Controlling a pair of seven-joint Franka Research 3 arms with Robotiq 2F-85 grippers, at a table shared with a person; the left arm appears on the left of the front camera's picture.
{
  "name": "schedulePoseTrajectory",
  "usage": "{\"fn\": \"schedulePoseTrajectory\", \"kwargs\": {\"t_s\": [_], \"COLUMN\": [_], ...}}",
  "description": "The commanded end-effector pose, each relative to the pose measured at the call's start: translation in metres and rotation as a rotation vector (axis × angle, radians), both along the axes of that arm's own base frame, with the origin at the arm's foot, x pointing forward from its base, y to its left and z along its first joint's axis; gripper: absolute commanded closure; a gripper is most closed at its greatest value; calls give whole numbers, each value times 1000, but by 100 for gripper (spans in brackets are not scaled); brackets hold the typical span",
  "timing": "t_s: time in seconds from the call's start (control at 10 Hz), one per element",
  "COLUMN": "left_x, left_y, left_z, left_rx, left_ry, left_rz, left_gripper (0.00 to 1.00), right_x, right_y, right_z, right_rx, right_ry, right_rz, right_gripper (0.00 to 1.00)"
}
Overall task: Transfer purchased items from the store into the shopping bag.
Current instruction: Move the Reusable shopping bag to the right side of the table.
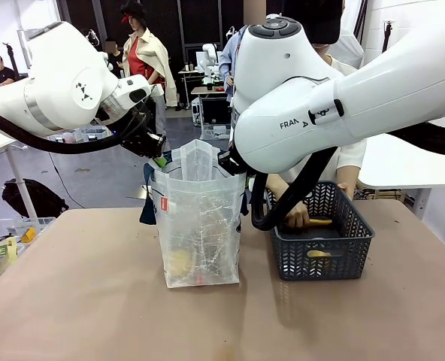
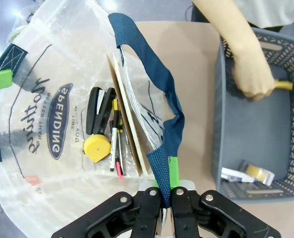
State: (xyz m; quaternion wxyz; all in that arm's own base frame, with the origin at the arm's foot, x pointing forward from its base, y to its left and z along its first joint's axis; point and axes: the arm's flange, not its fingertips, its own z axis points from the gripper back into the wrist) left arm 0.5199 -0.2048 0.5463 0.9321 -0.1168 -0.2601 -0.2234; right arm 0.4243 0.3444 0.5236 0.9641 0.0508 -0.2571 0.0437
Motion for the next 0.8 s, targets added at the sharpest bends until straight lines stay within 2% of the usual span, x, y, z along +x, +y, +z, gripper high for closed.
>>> {"fn": "schedulePoseTrajectory", "kwargs": {"t_s": [0.0,0.7], "left_x": [2,2], "left_y": [1,1], "left_z": [2,2], "left_rx": [-4,-4], "left_ry": [-2,-2], "left_rz": [7,7], "left_gripper": [100,100], "right_x": [-1,-1], "right_y": [0,0], "right_z": [0,0], "right_rx": [13,13], "right_ry": [9,9], "right_rz": [-6,-6], "right_gripper": [100,100]}}
